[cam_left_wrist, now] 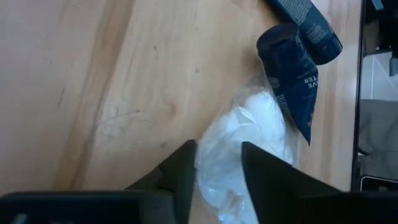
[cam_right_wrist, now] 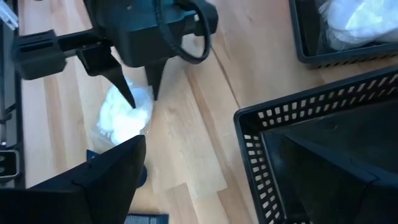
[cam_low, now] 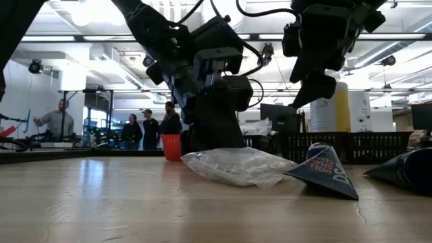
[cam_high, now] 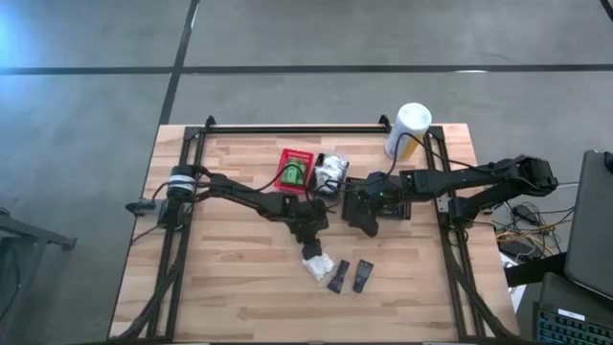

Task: Pick & Place Travel size toiletries
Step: Put the cotton pack into the left black bin

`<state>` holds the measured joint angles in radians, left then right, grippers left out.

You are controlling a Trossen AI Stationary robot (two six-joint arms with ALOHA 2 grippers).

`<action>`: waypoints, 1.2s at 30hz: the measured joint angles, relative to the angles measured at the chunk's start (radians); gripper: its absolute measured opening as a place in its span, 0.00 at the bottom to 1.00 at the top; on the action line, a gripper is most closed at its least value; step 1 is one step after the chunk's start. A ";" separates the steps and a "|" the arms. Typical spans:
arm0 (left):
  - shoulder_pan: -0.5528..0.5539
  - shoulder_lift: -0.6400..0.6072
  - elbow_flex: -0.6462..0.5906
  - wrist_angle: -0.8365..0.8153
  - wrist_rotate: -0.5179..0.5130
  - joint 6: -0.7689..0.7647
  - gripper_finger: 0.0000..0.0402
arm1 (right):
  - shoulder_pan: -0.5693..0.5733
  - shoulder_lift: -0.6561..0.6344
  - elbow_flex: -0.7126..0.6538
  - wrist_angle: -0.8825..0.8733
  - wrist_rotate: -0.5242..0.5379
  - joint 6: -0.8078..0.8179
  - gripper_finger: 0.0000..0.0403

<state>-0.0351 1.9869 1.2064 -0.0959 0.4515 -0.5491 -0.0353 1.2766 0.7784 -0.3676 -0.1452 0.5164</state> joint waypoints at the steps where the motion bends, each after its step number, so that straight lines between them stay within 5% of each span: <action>1: -0.001 -0.001 0.000 0.000 0.000 0.000 0.29 | 0.000 0.000 0.000 0.000 0.009 0.000 0.90; 9: -0.006 -0.009 0.022 0.010 -0.002 0.000 0.02 | 0.000 0.000 0.000 0.000 0.018 -0.004 0.90; 16: -0.041 -0.095 0.041 -0.077 -0.076 -0.004 0.01 | 0.000 0.000 -0.001 0.007 0.017 -0.004 0.90; 24: -0.121 -0.290 0.030 -0.267 -0.394 -0.038 0.01 | 0.000 0.000 0.002 0.028 0.017 -0.004 0.90; 36: -0.267 -0.569 0.020 -0.451 -1.047 -0.211 0.00 | -0.010 -0.067 0.003 0.125 0.026 -0.022 0.90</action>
<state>-0.3019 1.4174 1.2264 -0.5470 -0.5952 -0.7598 -0.0457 1.2096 0.7815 -0.2429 -0.1196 0.4945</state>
